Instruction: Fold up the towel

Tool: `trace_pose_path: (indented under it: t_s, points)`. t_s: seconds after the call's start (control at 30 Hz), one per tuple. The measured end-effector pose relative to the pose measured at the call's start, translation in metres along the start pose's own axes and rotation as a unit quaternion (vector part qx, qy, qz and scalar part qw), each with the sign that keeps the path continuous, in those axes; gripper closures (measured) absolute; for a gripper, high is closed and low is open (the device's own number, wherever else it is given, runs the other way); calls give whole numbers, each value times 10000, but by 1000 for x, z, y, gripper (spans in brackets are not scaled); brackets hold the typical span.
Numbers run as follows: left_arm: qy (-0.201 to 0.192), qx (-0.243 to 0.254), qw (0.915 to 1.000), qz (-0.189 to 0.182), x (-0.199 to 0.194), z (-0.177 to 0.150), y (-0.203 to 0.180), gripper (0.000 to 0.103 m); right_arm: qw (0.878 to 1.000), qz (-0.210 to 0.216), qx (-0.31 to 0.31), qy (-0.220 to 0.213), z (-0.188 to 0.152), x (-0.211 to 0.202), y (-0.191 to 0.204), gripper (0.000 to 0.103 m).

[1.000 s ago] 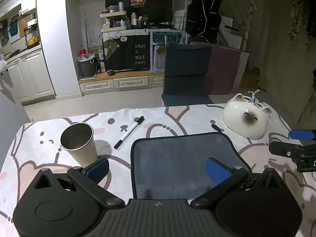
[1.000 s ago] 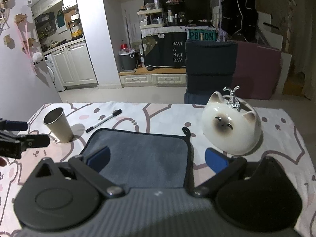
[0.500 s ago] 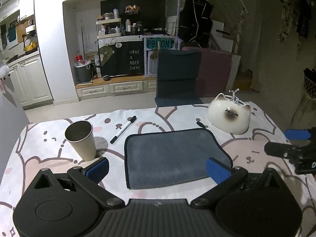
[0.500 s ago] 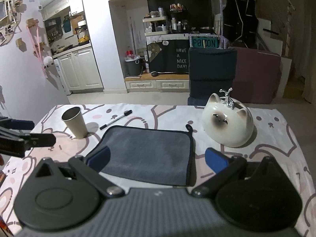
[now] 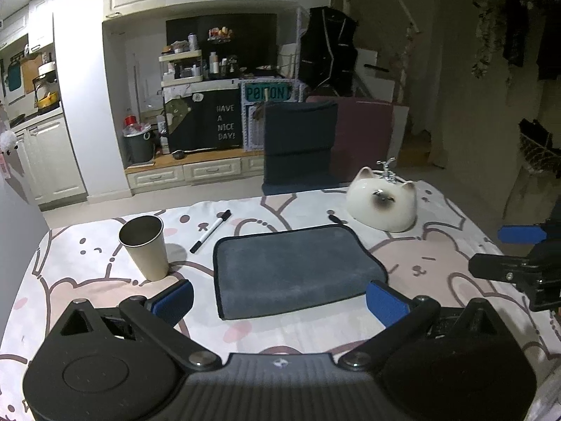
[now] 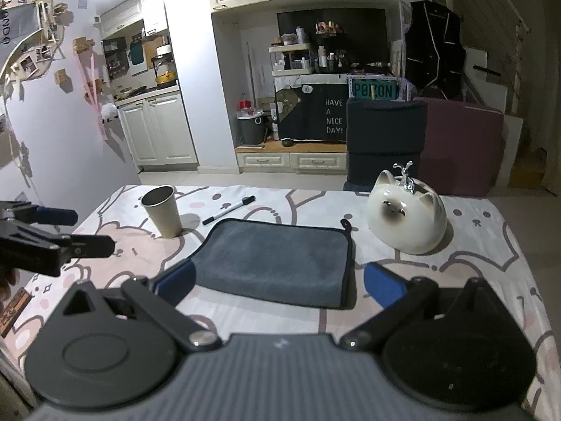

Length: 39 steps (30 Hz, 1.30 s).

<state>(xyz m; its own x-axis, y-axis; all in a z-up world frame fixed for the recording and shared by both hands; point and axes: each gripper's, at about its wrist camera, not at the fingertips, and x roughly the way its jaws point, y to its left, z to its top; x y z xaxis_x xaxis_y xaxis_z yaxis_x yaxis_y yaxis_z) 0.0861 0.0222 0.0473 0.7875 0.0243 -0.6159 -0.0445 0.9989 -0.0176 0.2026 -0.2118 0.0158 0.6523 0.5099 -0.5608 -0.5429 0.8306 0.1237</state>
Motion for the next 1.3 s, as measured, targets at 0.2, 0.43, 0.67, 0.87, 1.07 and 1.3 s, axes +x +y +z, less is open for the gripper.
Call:
trace_pose_path:
  t_s: [0.2,0.43,0.67,0.87,1.07,1.3]
  points:
    - [-13,104,9999,-51,-17,-14,-4,0,10000,-31,9,19,-12,-15,3,0]
    - [-64,56,9998,-179,-29,-36,-4,0,9997,62,-199,-102,-28,-33,12,0]
    - [-73,82,9996,-271,-35,-51,-7,0,9992,227,-271,-176,-40,-45,19,0]
    - [-48,136,9993,-340,-38,-64,-11,0,9994,260,-225,-54,-46,-43,18,0]
    - [-29,147,9994,-325,-36,-67,-9,0,9992,257,-308,63,-51,-41,22,0]
    - [-31,137,9994,-302,-37,-68,-8,0,9990,233,-387,36,-54,-44,25,0]
